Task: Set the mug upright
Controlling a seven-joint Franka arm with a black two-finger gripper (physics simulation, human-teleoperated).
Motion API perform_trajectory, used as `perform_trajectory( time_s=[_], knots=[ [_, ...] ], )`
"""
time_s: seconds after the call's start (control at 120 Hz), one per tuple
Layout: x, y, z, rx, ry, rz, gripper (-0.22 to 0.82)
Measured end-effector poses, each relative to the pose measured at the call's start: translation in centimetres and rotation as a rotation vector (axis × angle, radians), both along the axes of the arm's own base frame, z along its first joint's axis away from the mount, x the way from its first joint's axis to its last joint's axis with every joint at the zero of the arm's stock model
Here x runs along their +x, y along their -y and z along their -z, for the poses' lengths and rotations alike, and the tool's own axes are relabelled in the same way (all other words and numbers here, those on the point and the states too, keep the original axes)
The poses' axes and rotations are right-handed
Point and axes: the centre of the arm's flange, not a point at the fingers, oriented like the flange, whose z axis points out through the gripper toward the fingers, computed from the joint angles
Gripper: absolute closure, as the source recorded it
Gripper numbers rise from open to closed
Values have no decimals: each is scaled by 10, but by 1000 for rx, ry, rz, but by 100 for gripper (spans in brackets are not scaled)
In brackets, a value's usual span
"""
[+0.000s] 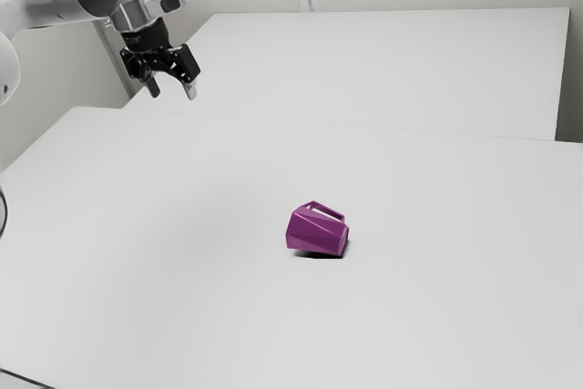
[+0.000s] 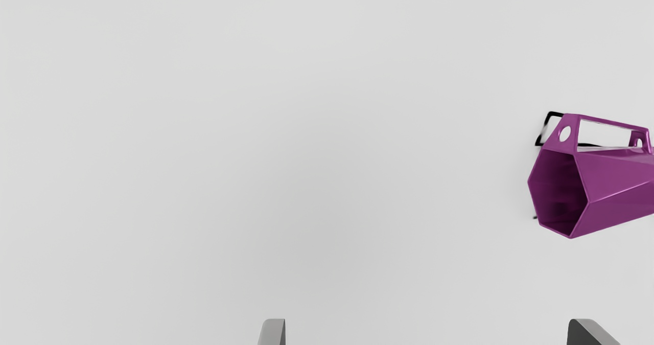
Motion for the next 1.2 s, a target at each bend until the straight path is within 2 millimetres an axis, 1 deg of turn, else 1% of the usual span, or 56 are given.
perform_trajectory(
  time_s=[0.192, 0.225, 0.325, 0.4, 0.55, 0.633, 0.75, 0.883, 1.0, 1.1, 1.158, 1.2],
  knots=[
    [0, 3, 0, -1, -3, 7, 0],
    [-1, 3, 3, -2, -9, 7, 0],
    [-7, 1, 19, -11, -46, 1, 0],
    [-8, 8, 26, -56, -55, 3, 0],
    [-13, 32, 51, -259, -95, -2, 0],
    [-13, 38, 69, -370, -119, -12, 0],
    [-18, 40, 116, -530, -160, -51, 0],
    [-8, 39, 175, -704, -190, -95, 0],
    [-5, 44, 212, -784, -180, -106, 0],
    [2, 46, 251, -840, -171, -123, 0],
    [4, 49, 263, -860, -160, -120, 0],
    [1, 53, 271, -871, -161, -118, 0]
  ],
)
